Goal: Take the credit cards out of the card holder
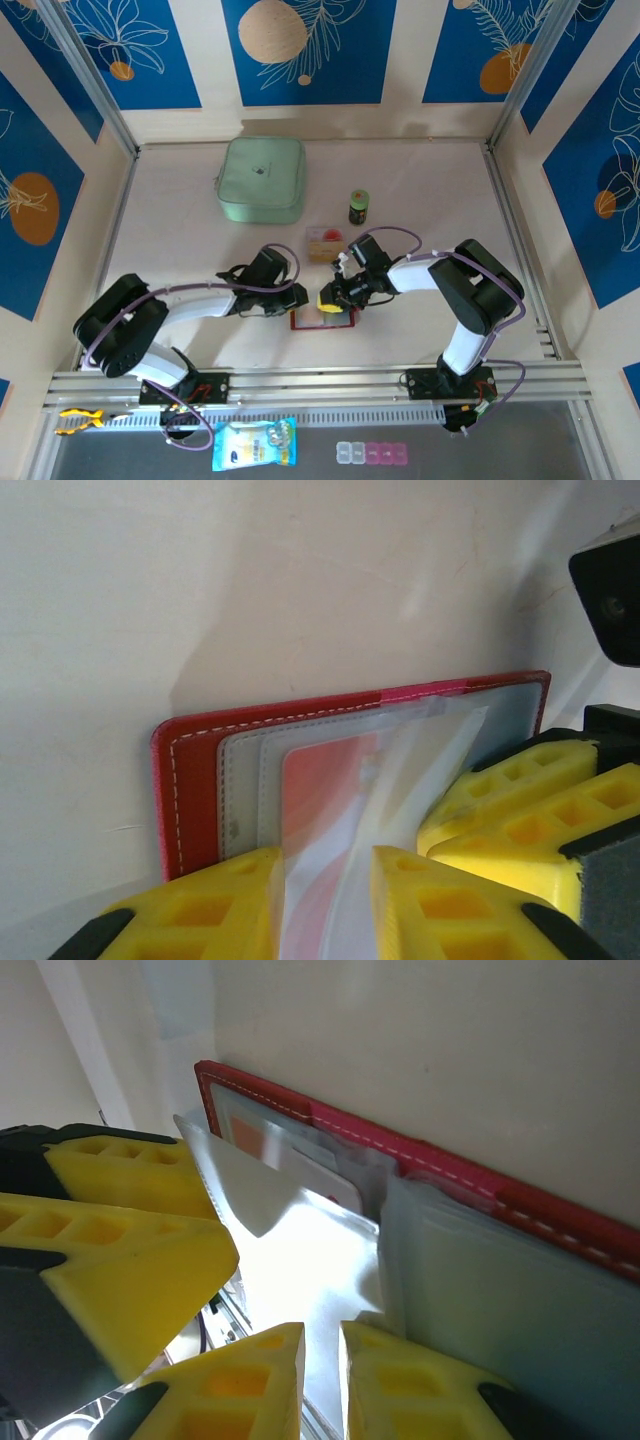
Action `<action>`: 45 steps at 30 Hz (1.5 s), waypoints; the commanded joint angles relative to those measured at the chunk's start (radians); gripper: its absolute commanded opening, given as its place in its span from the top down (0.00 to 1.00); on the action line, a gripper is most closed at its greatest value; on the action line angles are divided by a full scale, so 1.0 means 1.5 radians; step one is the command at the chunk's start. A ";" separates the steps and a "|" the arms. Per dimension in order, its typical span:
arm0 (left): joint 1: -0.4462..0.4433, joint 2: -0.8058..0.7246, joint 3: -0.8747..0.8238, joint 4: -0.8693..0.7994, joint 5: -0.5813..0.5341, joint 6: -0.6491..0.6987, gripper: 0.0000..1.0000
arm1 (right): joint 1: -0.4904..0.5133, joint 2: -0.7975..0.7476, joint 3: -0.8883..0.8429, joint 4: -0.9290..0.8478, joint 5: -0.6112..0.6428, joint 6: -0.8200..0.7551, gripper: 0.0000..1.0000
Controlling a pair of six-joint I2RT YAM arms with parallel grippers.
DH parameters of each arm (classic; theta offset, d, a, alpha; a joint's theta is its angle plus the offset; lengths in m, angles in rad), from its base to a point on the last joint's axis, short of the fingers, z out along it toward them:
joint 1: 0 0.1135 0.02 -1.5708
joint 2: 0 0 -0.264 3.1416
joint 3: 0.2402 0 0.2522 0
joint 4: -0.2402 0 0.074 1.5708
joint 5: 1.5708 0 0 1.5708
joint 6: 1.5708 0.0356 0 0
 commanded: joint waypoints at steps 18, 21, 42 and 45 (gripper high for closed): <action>-0.033 -0.004 0.062 -0.021 0.018 -0.006 0.76 | -0.009 -0.076 0.015 -0.100 0.028 -0.017 0.73; -0.036 -0.004 0.071 -0.027 0.019 -0.005 0.76 | -0.018 -0.116 0.029 -0.171 0.065 -0.043 0.72; -0.093 0.119 0.173 -0.014 0.031 -0.009 0.82 | -0.093 -0.281 0.047 -0.463 0.279 -0.168 0.68; -0.097 0.144 0.182 -0.004 0.035 -0.012 0.82 | -0.094 -0.280 0.041 -0.467 0.292 -0.174 0.68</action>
